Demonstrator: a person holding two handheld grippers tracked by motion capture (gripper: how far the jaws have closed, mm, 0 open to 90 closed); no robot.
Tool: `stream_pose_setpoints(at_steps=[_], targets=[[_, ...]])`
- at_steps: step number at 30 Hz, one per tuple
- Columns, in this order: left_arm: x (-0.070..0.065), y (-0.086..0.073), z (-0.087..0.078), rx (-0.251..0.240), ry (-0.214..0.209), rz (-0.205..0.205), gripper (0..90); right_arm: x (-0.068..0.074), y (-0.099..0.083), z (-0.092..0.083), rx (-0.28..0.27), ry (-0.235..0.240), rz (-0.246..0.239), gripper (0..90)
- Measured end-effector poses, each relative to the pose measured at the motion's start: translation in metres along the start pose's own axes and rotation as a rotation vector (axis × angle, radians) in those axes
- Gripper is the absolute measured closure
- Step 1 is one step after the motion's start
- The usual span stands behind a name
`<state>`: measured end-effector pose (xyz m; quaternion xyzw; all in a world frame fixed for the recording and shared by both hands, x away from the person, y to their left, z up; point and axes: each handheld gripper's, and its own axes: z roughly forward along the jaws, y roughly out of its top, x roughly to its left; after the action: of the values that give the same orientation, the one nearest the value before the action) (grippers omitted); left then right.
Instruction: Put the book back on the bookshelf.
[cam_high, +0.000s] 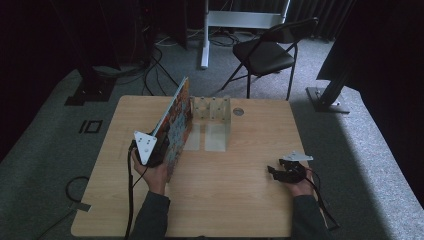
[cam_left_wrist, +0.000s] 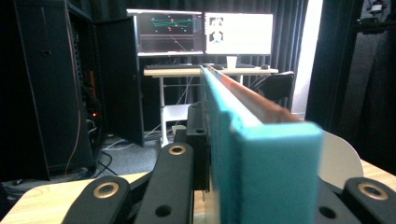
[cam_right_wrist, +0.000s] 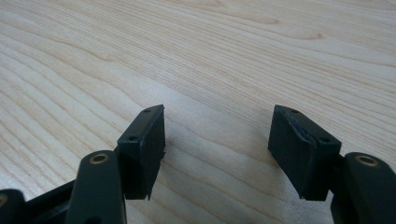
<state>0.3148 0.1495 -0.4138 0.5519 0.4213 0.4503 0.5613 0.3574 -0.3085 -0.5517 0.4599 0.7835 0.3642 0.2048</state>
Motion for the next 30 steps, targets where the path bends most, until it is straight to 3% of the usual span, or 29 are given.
stream_pose_setpoints(at_steps=[12, 18, 30], targets=[[-0.005, -0.002, -0.002, -0.010, 0.079, -0.002, 80.1, 0.000, 0.000, 0.000, 0.000, 0.001, 0.000, 36.0], [-0.005, -0.003, -0.002, -0.010, 0.101, -0.015, 80.1, 0.000, 0.000, 0.000, 0.001, 0.000, 0.000, 36.0], [-0.011, -0.004, 0.003, -0.014, 0.123, 0.000, 80.1, 0.000, 0.000, 0.000, 0.001, 0.001, 0.000, 36.0]])
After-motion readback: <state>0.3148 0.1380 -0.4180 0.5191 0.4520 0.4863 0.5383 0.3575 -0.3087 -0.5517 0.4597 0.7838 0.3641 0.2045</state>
